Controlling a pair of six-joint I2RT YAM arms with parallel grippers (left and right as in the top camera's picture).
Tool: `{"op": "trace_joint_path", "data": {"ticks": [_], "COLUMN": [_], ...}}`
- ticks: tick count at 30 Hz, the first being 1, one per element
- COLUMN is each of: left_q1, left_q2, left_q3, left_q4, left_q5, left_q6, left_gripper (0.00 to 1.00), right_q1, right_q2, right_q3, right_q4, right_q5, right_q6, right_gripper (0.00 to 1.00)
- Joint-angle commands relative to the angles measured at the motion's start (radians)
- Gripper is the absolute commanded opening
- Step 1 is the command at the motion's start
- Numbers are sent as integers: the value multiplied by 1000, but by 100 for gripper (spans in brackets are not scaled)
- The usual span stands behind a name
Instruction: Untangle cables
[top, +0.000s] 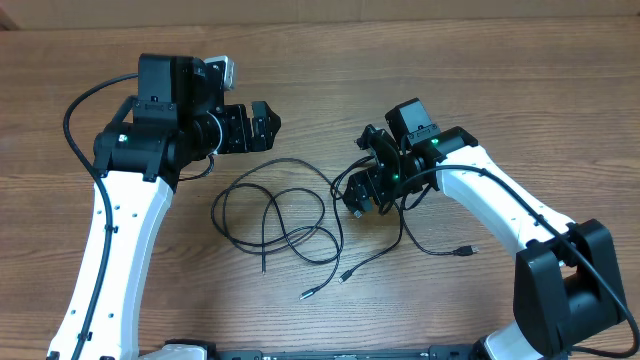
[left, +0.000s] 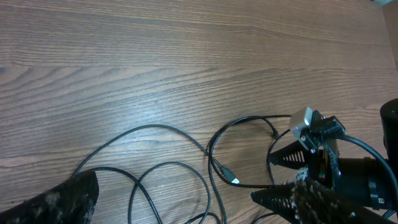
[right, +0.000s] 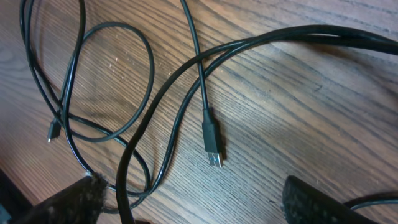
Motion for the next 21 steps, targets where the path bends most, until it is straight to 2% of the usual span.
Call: {"op": "trace_joint_path", "data": {"ticks": [1,12,21], "left_q1": [4,4,4], "left_q2": [8,8,8], "left_q3": [8,8,8], "left_q4": [1,1,1], "left_q5": [-7,-7,-7], "left_q6": [12,12,12], "left_gripper": [100,100,100], "right_q1": [10,46,105], "right_q2": [9,64,73], "right_q3": [-3,-3,-3], "right_q4": [17,76,138], "right_q5": [-3,-3,-2], "right_q6": [-27,-52,-52], "right_gripper": [92,91,83]}}
